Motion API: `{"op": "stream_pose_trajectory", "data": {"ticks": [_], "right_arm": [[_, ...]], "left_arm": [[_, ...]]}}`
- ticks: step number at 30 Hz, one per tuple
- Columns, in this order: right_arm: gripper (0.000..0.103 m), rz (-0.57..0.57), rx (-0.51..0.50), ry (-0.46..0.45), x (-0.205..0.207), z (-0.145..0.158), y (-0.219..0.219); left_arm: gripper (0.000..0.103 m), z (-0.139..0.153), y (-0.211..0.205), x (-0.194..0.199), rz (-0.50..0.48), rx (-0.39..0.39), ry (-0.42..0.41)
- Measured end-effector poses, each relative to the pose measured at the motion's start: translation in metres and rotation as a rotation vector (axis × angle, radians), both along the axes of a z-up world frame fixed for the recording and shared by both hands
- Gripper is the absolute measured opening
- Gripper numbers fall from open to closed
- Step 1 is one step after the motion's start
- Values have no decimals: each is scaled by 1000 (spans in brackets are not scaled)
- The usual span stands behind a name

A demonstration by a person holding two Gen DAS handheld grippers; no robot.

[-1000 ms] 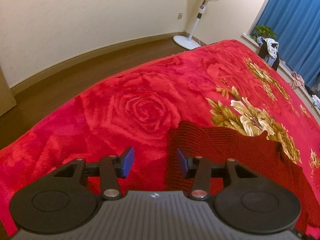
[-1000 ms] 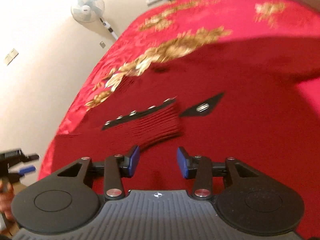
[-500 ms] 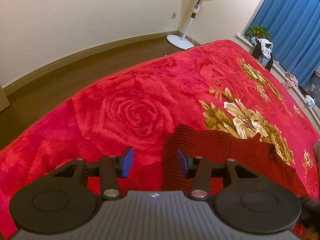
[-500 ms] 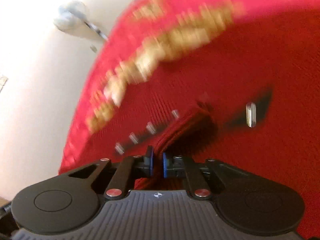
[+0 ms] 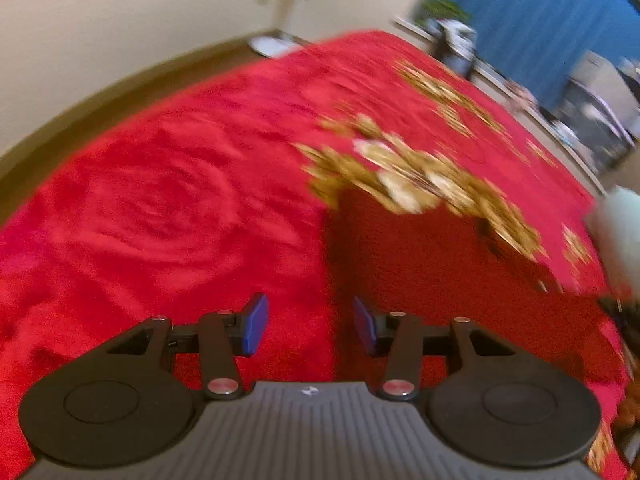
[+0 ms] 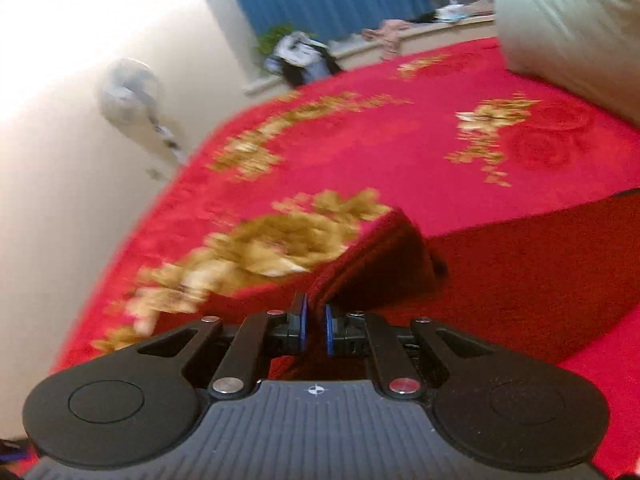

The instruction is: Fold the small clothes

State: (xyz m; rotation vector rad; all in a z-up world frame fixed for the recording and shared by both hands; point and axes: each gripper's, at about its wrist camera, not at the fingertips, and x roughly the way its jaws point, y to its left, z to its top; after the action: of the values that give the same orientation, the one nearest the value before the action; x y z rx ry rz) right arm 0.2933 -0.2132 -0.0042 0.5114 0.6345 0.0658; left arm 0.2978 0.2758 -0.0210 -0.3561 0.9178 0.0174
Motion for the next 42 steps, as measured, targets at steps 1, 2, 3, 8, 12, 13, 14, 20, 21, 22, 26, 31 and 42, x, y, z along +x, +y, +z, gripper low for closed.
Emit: {"op": "stream_pose_trajectory", "data": {"ticks": [1, 2, 3, 8, 12, 13, 14, 20, 21, 22, 26, 31, 42], "right_arm": [[9, 29, 44, -33, -2, 4, -2], [9, 54, 65, -63, -6, 4, -4], [10, 59, 32, -56, -6, 3, -4], [22, -82, -189, 210, -3, -36, -29], [22, -131, -185, 166, -28, -36, -43], [22, -105, -171, 142, -33, -35, -42], [22, -60, -167, 113, -36, -34, -38], [34, 57, -264, 177, -14, -44, -11], [34, 56, -295, 228, -11, -51, -10], [34, 54, -307, 238, -11, -54, -9], [35, 58, -336, 237, -19, -48, -6], [36, 74, -399, 234, -34, -37, -2], [37, 95, -484, 250, -66, -19, -17]], "left_arm": [[52, -2, -9, 1, -35, -10, 2], [52, -5, -17, 2, -64, -18, 3], [52, -9, -26, 3, -92, -19, 4], [58, -43, -59, 8, -155, 92, 104], [60, -37, -56, 7, -109, 142, 111], [56, -34, -55, 7, -94, 149, 100], [56, -32, -54, 6, -88, 151, 89], [56, -37, -58, 10, -121, 172, 107], [56, -36, -58, 9, -118, 167, 107], [56, -36, -57, 8, -115, 162, 107], [57, -33, -58, 7, -124, 169, 94], [60, -25, -60, 3, -129, 153, 66], [78, -34, -71, -2, -144, 214, 81]]}}
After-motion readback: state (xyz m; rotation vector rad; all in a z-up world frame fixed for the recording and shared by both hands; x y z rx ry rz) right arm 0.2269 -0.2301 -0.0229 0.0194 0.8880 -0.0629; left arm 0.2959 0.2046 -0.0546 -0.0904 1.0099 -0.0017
